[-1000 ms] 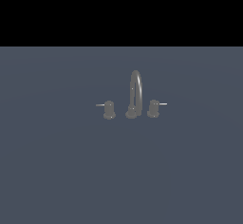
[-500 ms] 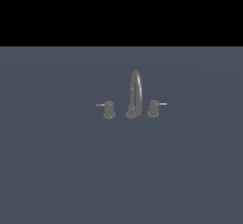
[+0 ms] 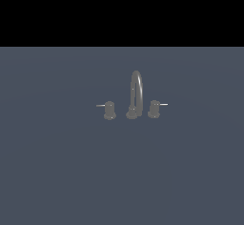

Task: Turn on the faucet by rotating a designated handle.

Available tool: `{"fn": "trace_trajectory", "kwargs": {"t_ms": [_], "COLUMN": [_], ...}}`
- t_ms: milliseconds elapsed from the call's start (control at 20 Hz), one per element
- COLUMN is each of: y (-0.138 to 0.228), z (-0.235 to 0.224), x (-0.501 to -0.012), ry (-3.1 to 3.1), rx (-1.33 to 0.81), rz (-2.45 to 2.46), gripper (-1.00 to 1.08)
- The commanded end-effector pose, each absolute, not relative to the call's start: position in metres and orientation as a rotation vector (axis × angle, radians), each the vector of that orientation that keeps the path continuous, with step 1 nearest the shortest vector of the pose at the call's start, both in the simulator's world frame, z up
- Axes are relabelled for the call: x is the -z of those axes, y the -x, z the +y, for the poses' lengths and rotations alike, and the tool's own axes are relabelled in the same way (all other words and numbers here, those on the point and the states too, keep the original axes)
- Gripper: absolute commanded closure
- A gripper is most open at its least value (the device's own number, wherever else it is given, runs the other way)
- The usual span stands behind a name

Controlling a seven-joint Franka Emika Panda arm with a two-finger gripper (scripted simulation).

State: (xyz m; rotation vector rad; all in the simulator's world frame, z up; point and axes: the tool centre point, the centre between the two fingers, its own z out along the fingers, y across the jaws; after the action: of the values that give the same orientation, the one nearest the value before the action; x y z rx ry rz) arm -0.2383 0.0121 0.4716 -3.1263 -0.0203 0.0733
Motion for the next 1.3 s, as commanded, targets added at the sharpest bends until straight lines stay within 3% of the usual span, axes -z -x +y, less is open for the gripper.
{"fn": "trace_trajectory", "kwargs": {"t_ms": [0,600,1250], "y": [0.226,0.136,0.035], "z": [0.010,-0.011,-0.049], "x": [-0.469,-0.437,-0.366], "ry": [3.126,3.089,2.960], "rx": [-0.072,-0.061,-0.047], "rz": [0.038,0.485,1.016], "gripper": [1.08,1.08,1.08]}}
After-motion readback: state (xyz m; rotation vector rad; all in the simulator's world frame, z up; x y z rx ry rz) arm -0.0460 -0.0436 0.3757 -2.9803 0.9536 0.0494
